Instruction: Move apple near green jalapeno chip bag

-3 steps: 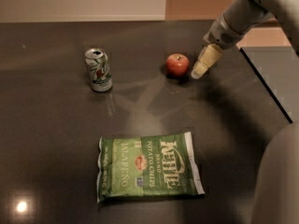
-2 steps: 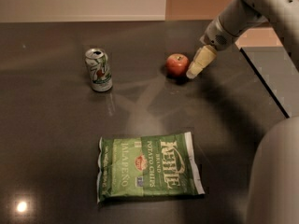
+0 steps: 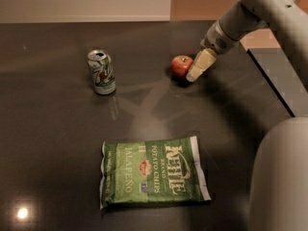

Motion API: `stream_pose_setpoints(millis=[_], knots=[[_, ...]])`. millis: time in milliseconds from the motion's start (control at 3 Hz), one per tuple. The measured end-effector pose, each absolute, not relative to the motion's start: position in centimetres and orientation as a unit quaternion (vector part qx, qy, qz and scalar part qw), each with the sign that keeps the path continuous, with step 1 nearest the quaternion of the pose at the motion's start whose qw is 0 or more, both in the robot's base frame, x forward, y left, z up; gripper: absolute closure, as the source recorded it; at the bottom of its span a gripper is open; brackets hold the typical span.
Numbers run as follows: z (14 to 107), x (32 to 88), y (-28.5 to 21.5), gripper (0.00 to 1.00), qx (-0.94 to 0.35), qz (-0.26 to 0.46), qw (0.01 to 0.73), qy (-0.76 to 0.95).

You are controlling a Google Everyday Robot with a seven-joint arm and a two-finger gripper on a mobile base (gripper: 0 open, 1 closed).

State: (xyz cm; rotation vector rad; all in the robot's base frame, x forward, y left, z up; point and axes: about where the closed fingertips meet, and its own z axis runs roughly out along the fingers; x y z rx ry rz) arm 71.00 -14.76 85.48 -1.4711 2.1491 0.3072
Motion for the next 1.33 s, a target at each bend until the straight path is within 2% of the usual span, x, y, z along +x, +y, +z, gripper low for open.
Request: stream_pose_setpoints(millis=[1000,1333], knots=[[85.0,70.6,-12.1,0.00,-0.556,0.136,0.257,0.778],[85.0,70.3,-11.8,0.17,-0.561,0.139,0.254,0.775]])
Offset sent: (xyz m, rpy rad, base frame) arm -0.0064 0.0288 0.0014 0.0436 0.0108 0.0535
